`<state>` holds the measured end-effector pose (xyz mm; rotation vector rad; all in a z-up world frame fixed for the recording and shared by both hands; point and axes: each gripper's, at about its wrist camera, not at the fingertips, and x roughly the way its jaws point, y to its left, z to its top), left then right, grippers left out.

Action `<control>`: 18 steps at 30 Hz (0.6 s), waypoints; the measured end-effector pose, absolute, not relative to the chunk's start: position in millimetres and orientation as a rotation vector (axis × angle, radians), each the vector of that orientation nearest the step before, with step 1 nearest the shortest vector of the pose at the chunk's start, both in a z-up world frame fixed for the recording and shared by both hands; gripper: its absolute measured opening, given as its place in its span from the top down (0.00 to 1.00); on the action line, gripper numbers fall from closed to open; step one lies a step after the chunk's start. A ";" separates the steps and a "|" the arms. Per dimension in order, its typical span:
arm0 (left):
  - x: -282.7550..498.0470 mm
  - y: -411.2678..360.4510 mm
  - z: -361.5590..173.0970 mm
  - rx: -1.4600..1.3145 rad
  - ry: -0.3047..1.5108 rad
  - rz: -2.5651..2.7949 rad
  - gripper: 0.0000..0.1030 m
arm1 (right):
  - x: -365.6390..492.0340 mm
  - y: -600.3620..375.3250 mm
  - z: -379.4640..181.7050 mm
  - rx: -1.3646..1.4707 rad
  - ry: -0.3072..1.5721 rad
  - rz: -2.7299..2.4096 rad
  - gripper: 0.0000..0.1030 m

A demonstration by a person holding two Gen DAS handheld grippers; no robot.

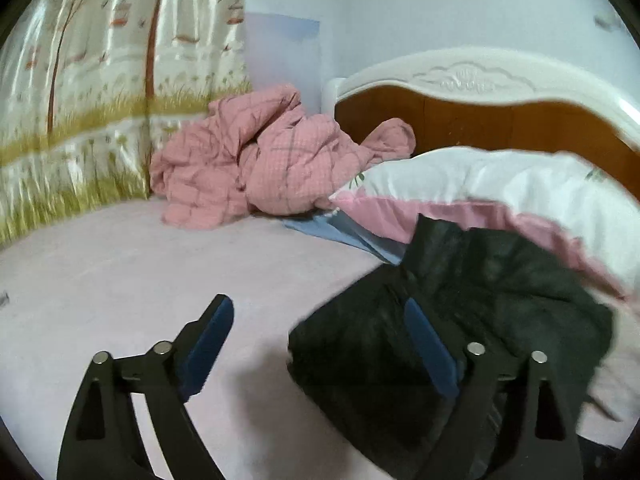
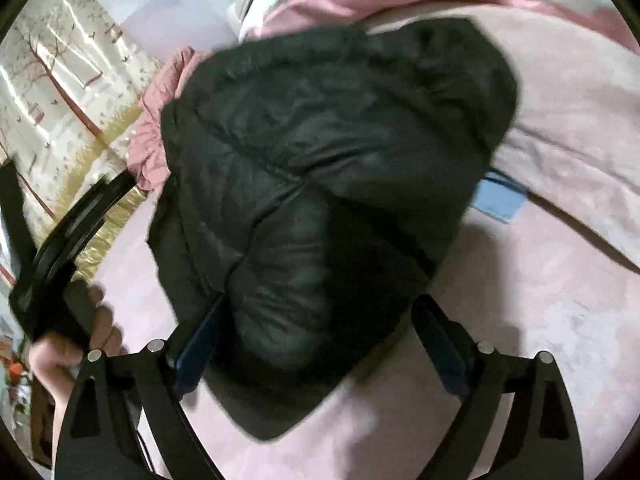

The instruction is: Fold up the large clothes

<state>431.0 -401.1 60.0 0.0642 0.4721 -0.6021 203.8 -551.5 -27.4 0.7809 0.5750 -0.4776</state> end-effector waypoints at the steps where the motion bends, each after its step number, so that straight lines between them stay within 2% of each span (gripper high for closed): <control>1: 422.7 -390.4 60.0 0.027 0.511 -0.617 0.10 | 194.3 -552.1 -22.9 0.799 0.550 -0.480 0.09; 6: 402.3 -377.3 13.5 -0.204 0.833 -0.747 0.08 | 159.3 -570.7 -6.4 0.853 0.379 -0.541 0.01; 9: 394.7 -383.1 -24.3 -0.286 0.981 -0.785 0.08 | 173.9 -590.7 -20.5 0.851 0.443 -0.480 0.01; 14: 409.9 -383.9 -67.8 -0.448 1.038 -0.781 0.05 | 222.5 -631.1 -77.6 1.014 0.560 -0.248 0.01; 15: 415.6 -383.9 -70.8 -0.477 1.022 -0.790 0.14 | 227.3 -629.2 -72.6 0.953 0.539 -0.264 0.03; 16: 419.7 -383.9 -71.2 -0.496 0.999 -0.807 0.25 | 232.2 -625.1 -65.7 0.891 0.521 -0.253 0.17; 17: 424.0 -386.0 -70.6 -0.508 0.993 -0.847 0.55 | 241.1 -619.0 -57.6 0.820 0.522 -0.245 0.27; 18: 429.0 -388.5 -68.3 -0.500 0.977 -0.860 0.65 | 248.7 -613.9 -51.5 0.765 0.523 -0.257 0.33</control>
